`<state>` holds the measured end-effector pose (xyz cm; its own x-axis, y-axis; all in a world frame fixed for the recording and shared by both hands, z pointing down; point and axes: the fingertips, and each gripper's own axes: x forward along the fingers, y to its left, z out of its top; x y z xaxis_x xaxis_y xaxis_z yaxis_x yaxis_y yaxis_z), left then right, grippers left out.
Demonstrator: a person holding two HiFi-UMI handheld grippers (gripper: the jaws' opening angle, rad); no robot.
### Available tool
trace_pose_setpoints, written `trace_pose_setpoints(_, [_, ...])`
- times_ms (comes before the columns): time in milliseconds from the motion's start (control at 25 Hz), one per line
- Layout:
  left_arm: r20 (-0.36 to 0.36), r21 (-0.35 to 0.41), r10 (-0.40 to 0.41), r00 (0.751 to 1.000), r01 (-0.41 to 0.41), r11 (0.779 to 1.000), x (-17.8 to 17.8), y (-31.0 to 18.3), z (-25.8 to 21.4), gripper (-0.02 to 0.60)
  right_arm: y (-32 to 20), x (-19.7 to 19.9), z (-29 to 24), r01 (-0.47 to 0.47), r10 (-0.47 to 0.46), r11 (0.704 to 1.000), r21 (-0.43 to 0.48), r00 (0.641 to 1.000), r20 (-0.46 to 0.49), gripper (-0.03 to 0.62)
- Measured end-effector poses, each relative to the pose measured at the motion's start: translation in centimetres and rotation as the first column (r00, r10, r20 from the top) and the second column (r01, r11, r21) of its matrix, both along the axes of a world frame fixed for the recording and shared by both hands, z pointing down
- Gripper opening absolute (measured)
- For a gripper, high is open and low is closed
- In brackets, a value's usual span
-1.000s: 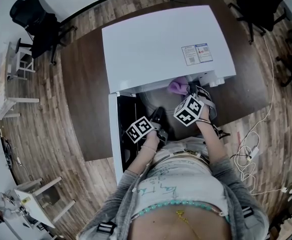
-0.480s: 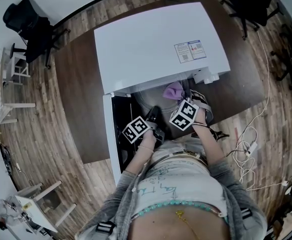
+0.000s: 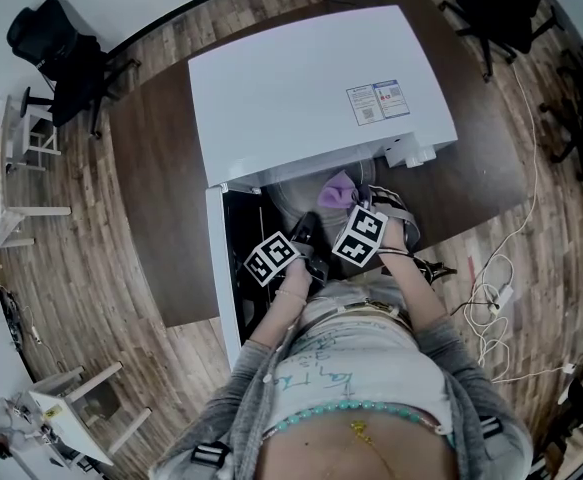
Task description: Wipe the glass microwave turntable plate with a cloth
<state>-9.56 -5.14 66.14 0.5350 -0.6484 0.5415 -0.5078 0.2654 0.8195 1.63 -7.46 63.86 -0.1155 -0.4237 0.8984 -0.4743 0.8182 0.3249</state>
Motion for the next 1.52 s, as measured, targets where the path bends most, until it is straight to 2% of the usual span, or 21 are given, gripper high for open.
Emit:
trace_pose_setpoints(360, [0.007,0.007,-0.005,1.000,0.005,1.000,0.1,0.0,0.0,0.124,1.3,-3.1,0.4,0.131,-0.131,0.990,-0.046,0.991,0.002,0.112])
trace_pose_setpoints(800, [0.015,0.019,-0.002,1.000,0.002,1.000,0.3,0.0,0.0,0.124,0.8,-6.2,0.1,0.240,-0.240,0.971,-0.022,0.971,0.002,0.112])
trace_pose_setpoints(1520, [0.012,0.018,0.016,1.000,-0.016,1.000,0.3,0.0,-0.2,0.124,-0.5,-10.2,-0.6,0.359,-0.359,0.933,-0.022,0.933,0.009,0.112])
